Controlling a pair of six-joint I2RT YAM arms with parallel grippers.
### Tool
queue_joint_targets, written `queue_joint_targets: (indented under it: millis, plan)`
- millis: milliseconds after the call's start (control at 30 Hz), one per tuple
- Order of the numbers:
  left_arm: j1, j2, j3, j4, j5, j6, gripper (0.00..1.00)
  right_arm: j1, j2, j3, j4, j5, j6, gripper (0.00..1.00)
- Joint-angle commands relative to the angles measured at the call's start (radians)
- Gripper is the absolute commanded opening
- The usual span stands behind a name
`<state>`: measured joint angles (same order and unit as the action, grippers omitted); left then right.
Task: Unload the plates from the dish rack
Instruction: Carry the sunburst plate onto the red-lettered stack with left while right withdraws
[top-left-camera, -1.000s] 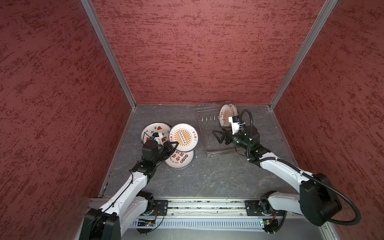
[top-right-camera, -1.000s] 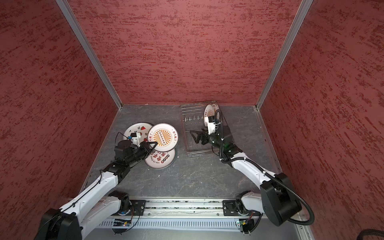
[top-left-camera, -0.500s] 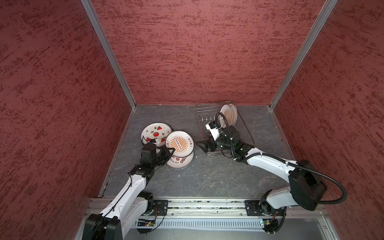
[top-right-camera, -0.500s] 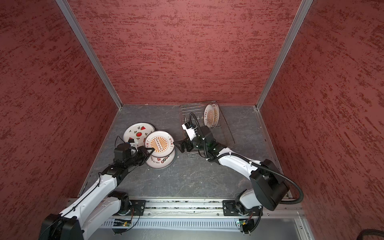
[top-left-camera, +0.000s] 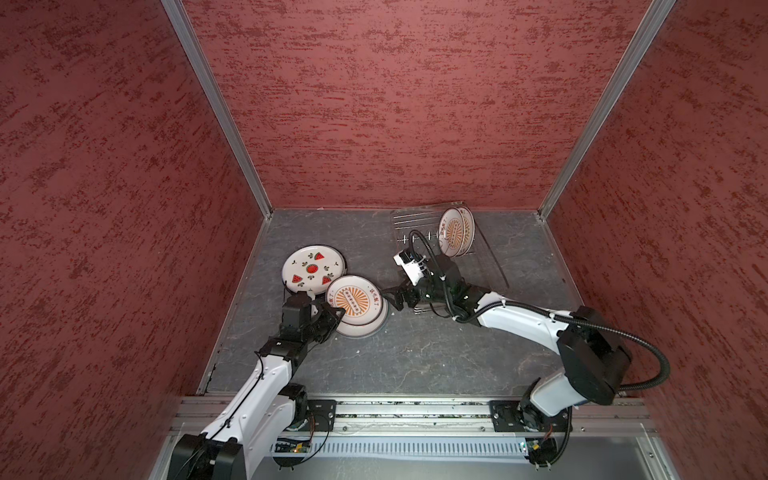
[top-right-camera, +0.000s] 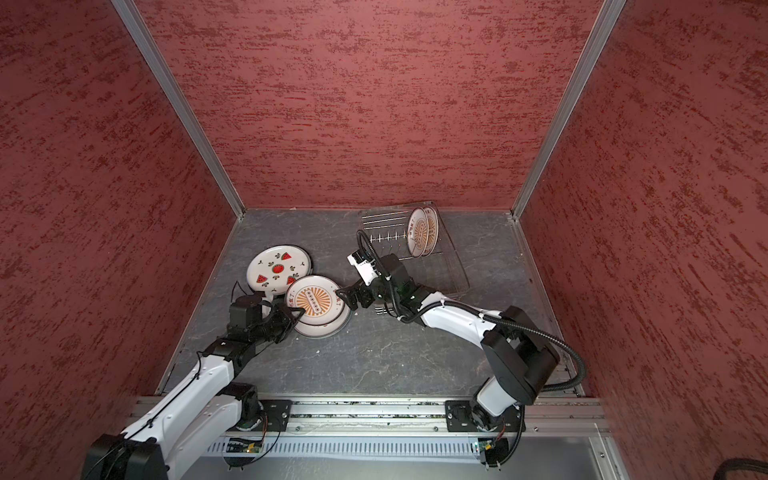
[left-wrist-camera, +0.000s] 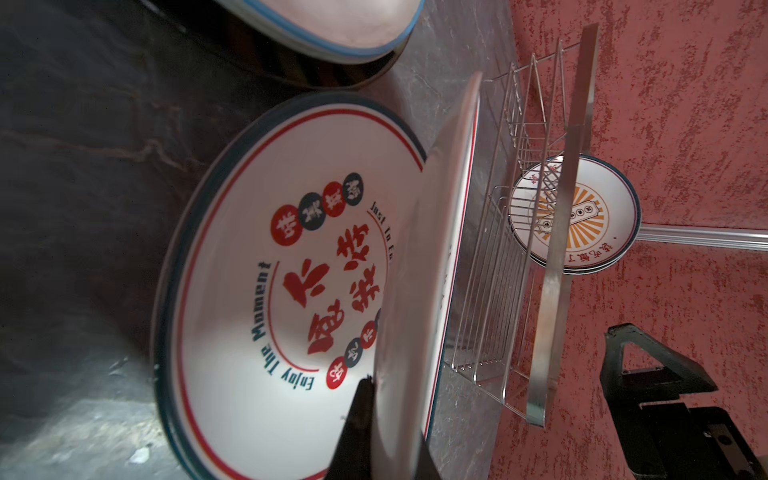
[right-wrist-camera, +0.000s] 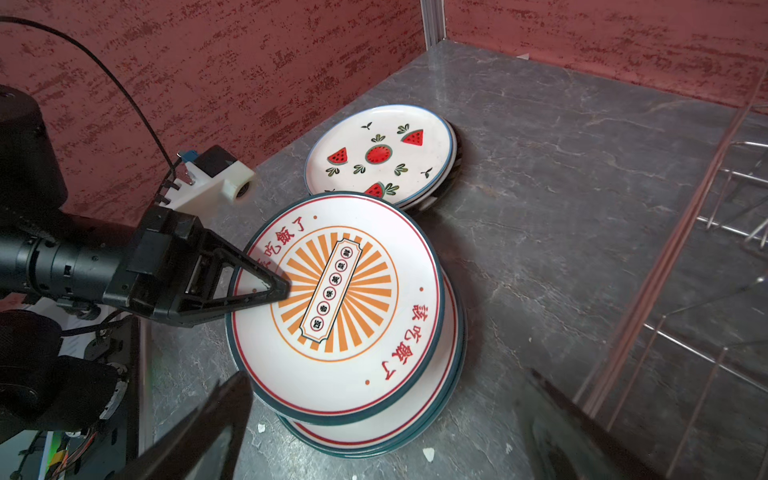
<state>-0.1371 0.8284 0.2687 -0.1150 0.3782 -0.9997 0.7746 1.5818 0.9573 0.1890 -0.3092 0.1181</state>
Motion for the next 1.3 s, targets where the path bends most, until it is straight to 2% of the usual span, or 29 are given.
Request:
queue_joint_targets:
  millis: [0, 133, 333, 433, 633, 700, 800, 967, 1267]
  plan:
    - [0.009, -0.009, -0.008, 0.043, -0.002, -0.02, 0.03, 0.022, 0.035, 0.057, -0.02, 0.028, -0.038, 0.99]
    - [0.008, 0.031, -0.001, 0.057, 0.011, -0.019, 0.05, 0.043, 0.067, 0.082, -0.034, 0.055, -0.049, 0.99]
    - [0.011, 0.037, -0.001, 0.021, -0.042, -0.028, 0.18, 0.052, 0.092, 0.1, -0.046, 0.083, -0.049, 0.99]
    - [0.014, 0.047, 0.002, 0.021, -0.035, -0.022, 0.2, 0.055, 0.096, 0.101, -0.045, 0.088, -0.049, 0.99]
    - [0.013, 0.053, 0.009, 0.009, -0.047, -0.013, 0.35, 0.057, 0.103, 0.104, -0.046, 0.106, -0.048, 0.99]
    - [0.011, 0.046, 0.009, 0.002, -0.056, -0.01, 0.43, 0.057, 0.106, 0.106, -0.046, 0.107, -0.047, 0.99]
    - [0.009, 0.035, 0.017, -0.02, -0.078, 0.002, 0.45, 0.057, 0.109, 0.107, -0.046, 0.111, -0.043, 0.99]
    - [-0.009, 0.014, 0.03, -0.05, -0.129, 0.014, 0.56, 0.058, 0.108, 0.098, -0.034, 0.113, -0.038, 0.99]
    - [-0.084, 0.031, 0.072, -0.114, -0.267, 0.046, 0.56, 0.058, 0.115, 0.101, -0.037, 0.122, -0.036, 0.99]
